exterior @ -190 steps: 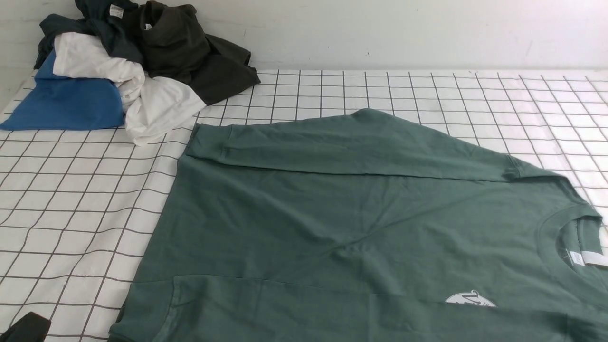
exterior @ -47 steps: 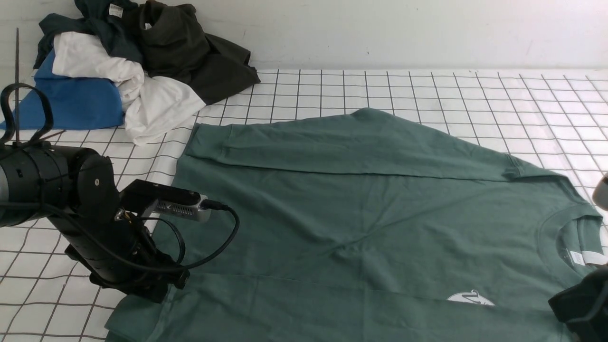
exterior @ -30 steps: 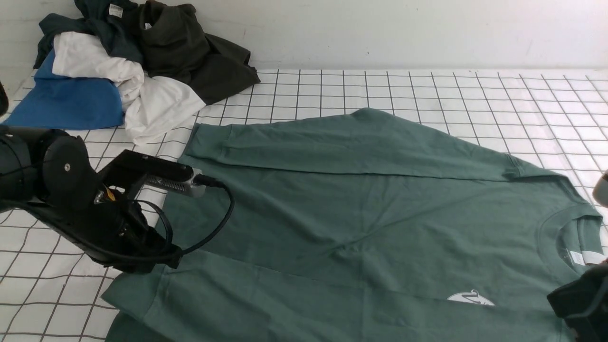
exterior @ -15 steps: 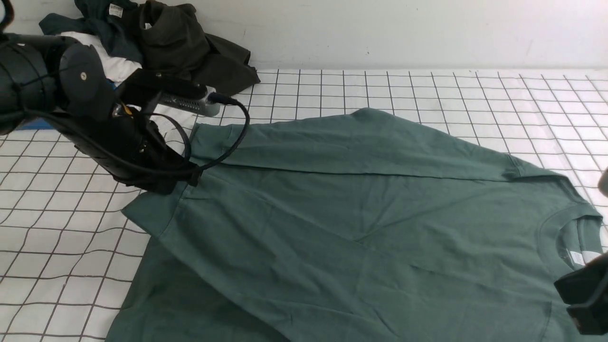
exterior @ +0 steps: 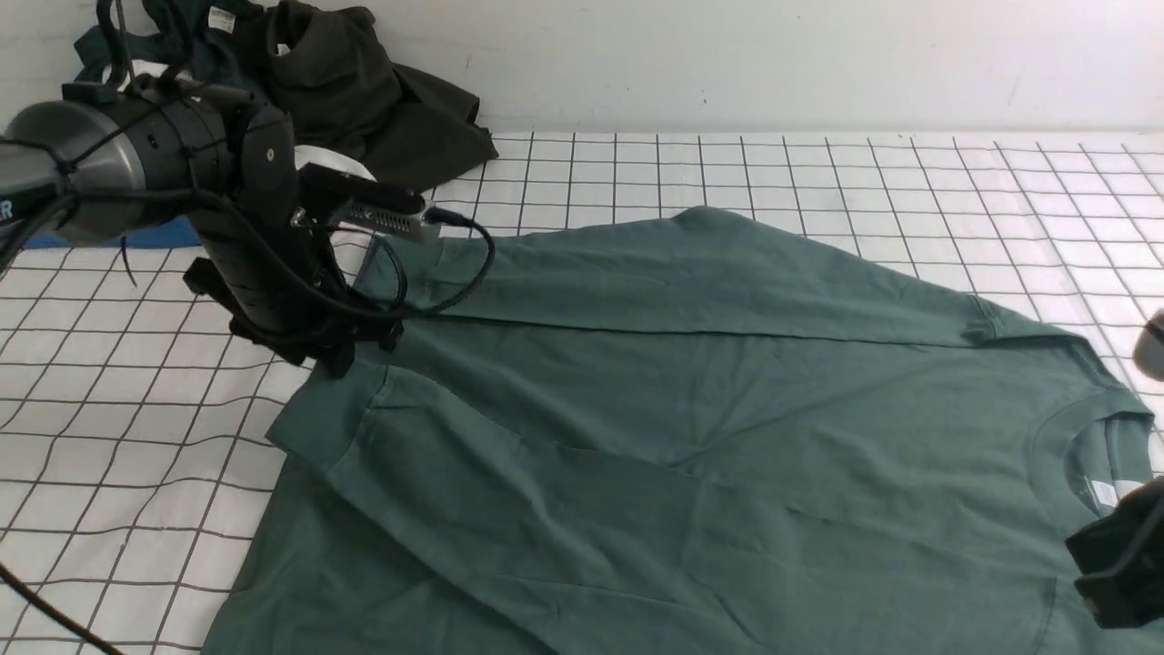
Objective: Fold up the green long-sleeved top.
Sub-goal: Use the left arm to clamp the cuff farthest from it
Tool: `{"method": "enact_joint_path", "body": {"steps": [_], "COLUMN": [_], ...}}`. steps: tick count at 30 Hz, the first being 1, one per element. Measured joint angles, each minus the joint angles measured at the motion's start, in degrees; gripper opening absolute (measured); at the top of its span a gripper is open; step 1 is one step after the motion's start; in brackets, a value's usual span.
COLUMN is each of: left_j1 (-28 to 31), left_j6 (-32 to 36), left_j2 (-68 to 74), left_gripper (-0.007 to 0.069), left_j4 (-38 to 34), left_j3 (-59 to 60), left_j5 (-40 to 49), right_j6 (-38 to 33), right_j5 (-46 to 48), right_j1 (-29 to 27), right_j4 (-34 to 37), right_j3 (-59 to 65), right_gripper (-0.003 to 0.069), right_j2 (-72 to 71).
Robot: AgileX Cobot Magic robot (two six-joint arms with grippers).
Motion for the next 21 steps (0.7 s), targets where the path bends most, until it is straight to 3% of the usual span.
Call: {"method": "enact_joint_path", "body": {"steps": [5, 13, 21], "left_j1": [1.62, 4.23, 4.23], "left_j6": [-0.48, -0.48, -0.48], "left_j2": [6.63, 20.72, 28.43], "left_gripper": [0.0416, 0.0426, 0.0426], "left_j4": [-1.80, -6.47, -7.73], "left_j3": [-14.74, -30.14, -35.46], "left_j5": [4.66, 5.68, -0.87], "right_j6": [1.01, 1.20, 0.81], "right_j5": [-0.05, -1.32, -1.05], "right_j1": [-1.34, -2.58, -2.60], "right_j4": [-0.41, -1.47, -1.47], "right_j3": [-7.47, -22.24, -24.04], "right_gripper": [-0.0015, -0.0015, -0.0015], "right_j2": [9.11, 22.16, 28.67]}}
